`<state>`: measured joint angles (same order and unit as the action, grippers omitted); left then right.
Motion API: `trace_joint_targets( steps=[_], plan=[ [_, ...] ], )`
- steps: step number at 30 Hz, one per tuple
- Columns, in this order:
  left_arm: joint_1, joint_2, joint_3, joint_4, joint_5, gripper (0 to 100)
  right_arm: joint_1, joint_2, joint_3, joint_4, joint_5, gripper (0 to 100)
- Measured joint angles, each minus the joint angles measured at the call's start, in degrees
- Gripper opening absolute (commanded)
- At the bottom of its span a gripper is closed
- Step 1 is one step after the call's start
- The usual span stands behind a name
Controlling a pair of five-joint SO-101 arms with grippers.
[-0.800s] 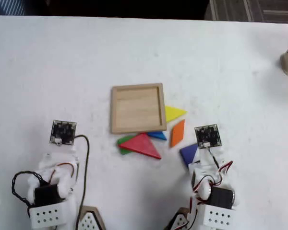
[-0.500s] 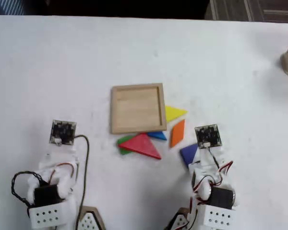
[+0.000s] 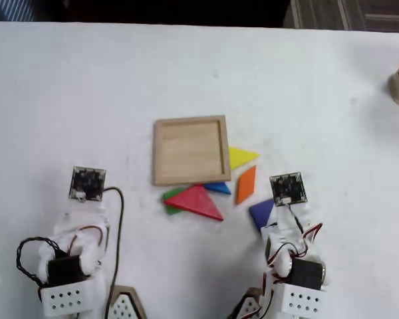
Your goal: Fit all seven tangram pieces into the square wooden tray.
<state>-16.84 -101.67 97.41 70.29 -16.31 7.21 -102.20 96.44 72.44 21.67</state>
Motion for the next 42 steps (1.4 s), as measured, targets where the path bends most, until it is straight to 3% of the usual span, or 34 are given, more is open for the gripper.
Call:
trace_joint_targets(
  steps=[42],
  plan=[
    [0.0, 0.0, 0.0, 0.0, 0.0, 3, 0.0, 0.0, 0.0, 0.0, 0.0, 12.0]
  ],
)
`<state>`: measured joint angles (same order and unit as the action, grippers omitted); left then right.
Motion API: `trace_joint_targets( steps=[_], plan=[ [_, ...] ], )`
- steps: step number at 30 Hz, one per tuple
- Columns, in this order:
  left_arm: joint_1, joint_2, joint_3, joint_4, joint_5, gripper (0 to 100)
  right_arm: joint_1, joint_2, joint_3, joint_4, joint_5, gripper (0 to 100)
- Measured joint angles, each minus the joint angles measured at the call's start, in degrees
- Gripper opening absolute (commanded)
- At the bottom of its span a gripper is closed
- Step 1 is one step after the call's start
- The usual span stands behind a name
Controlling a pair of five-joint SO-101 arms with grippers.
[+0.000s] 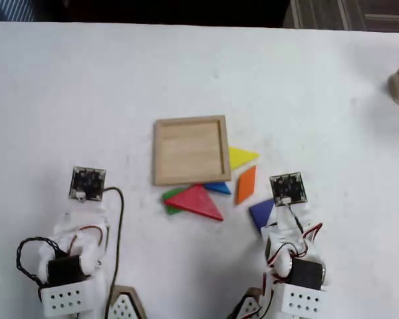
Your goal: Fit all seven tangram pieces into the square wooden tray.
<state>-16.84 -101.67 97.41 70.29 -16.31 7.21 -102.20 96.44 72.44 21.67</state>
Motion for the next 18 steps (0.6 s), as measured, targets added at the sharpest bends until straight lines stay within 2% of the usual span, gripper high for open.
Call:
trace_joint_targets(
  steps=[13, 18],
  plan=[
    [0.0, -0.3, -0.3, 0.0, 0.0, 3, 0.0, 0.0, 0.0, 0.0, 0.0, 12.0],
    [0.0, -0.4, -4.0, 0.0, 0.0, 3, 0.0, 0.0, 0.0, 0.0, 0.0, 12.0]
  ],
)
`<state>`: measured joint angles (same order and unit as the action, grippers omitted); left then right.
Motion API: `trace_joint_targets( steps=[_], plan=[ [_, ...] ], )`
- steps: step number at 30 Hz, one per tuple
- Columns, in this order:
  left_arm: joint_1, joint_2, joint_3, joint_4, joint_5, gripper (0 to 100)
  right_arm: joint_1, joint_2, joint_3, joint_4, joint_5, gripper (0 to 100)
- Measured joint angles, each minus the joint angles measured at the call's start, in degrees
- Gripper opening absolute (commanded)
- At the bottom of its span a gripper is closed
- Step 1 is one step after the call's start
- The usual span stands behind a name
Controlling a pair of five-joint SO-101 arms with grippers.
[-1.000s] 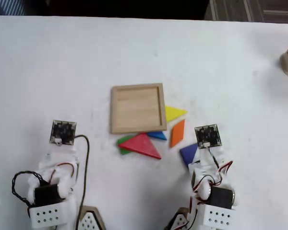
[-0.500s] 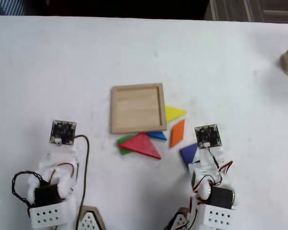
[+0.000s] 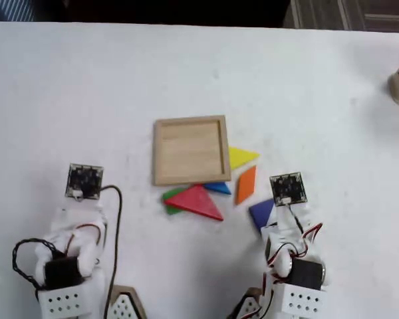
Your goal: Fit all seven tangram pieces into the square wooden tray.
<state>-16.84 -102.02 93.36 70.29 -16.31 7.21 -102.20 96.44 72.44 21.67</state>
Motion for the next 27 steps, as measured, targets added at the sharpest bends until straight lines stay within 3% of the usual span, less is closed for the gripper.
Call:
trace_joint_targets(
  steps=[13, 17, 21, 27],
  plan=[
    [0.0, -0.5, -18.5, 0.0, 0.0, 3, 0.0, 0.0, 0.0, 0.0, 0.0, 12.0],
    [0.1, 0.5, -23.1, 0.0, 3.3, 3, 0.0, 0.0, 0.0, 0.0, 0.0, 12.0],
    [0.1, 11.0, -29.3, -1.4, 4.1, 3, 0.0, 0.0, 0.0, 0.0, 0.0, 12.0],
    [0.1, 37.4, -45.6, -2.3, 7.9, 3, 0.0, 0.0, 0.0, 0.0, 0.0, 12.0]
  ],
)
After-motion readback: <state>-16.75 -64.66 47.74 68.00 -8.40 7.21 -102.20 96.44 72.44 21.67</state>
